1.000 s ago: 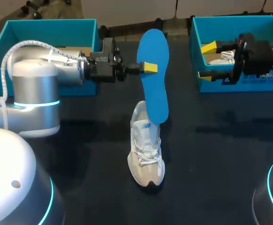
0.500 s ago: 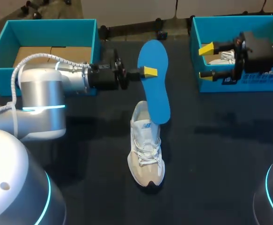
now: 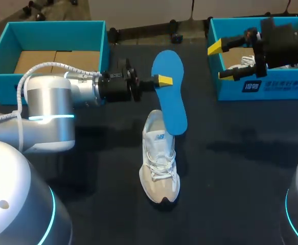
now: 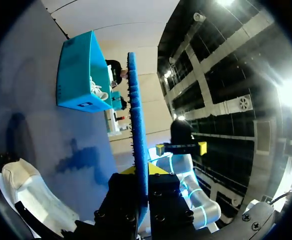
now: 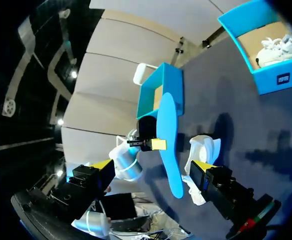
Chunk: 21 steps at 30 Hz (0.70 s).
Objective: Take the shoe out of the shoebox, open the shoe tongue, remove and reinsert the insole, then place the shoe into the shoebox
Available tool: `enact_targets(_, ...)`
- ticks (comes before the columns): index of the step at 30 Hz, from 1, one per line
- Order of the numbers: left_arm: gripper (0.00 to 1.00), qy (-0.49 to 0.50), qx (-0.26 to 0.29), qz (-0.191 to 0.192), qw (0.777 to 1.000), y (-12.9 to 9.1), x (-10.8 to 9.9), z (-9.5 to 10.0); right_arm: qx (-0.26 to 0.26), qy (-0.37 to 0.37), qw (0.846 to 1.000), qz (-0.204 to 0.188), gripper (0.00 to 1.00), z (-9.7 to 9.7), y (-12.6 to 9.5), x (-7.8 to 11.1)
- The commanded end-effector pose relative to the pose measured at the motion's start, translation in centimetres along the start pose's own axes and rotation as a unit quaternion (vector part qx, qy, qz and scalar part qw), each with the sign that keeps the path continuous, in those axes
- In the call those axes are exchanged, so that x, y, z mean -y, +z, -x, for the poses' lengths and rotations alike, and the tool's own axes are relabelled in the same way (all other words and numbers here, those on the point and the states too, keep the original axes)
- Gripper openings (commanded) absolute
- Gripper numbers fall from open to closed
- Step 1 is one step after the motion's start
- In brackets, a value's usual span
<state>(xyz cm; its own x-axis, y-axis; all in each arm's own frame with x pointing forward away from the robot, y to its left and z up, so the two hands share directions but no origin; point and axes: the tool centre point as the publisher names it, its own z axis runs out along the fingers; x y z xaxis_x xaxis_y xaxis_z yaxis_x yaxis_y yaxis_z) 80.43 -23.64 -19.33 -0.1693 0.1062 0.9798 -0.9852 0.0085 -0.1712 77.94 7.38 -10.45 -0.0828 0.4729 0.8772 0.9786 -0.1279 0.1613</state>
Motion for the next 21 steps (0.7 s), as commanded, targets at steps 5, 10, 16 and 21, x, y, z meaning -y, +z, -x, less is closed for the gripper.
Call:
enact_targets(5, 0.0, -0.001, 0.008, 0.0, 1.0, 0.1, -0.1, 0.5, 0.142, 0.0, 0.99, 0.011, 1.0, -1.8, 0.4, 0.9)
enact_targets(10, 0.0, -0.001, 0.008, 0.0, 1.0, 0.1, -0.1, 0.5, 0.183, 0.002, 0.983, 0.002, 1.0, -1.8, 0.9, 0.9)
enact_targets(16, 0.0, -0.001, 0.008, 0.0, 1.0, 0.1, -0.1, 0.5, 0.239, 0.003, 0.971, -0.014, 1.0, -2.0, 2.0, 1.0)
enact_targets(21, 0.0, -0.001, 0.008, 0.0, 1.0, 0.1, -0.1, 0.5, 0.278, 0.001, 0.96, -0.023, 1.0, -2.2, 3.2, 1.1)
